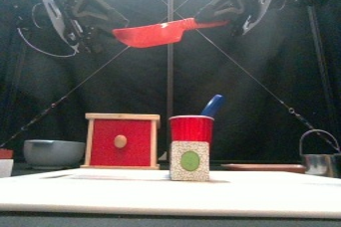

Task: Cut the sushi into 4 pieces with the knife
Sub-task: Grasp knife edge with left hand

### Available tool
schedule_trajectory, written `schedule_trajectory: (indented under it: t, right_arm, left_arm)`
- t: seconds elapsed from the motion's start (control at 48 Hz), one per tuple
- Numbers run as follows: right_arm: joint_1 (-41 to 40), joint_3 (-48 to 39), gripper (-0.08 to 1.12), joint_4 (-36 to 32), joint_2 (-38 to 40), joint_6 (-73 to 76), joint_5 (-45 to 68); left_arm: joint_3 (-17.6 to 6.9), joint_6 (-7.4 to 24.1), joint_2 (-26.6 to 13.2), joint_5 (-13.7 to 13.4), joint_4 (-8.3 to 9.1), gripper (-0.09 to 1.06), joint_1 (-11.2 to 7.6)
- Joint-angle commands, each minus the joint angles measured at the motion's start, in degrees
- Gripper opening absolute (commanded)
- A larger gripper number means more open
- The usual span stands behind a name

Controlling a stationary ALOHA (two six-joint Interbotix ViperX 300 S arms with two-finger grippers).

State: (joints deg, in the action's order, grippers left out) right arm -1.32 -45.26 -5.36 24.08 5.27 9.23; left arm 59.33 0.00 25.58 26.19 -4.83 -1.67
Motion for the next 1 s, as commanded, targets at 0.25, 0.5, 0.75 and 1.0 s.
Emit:
schedule_trajectory:
  t: [0.25, 0.5, 0.75, 1.0]
  right_arm:
    - [-0.18, 0.09, 0.12, 0.18, 1.23, 0.00, 1.41]
    - [-0.18, -0.09, 0.12, 0.09, 1.23, 0.00, 1.41]
    - [-0.18, -0.53, 0.12, 0.79, 1.23, 0.09, 1.67]
    - [-0.09, -2.81, 0.11, 3.96, 0.09, 0.00, 1.58]
  left_arm:
    - [-3.08, 0.18, -3.16, 0.18, -0.88, 0.76, 1.58]
    - [-3.34, 0.18, -4.04, 0.26, -0.88, 0.67, 2.02]
    - [-3.25, 0.35, -4.04, 0.18, -0.35, 0.44, 2.37]
    - [-2.99, 0.44, -5.36, 0.18, 0.62, 0.22, 2.37]
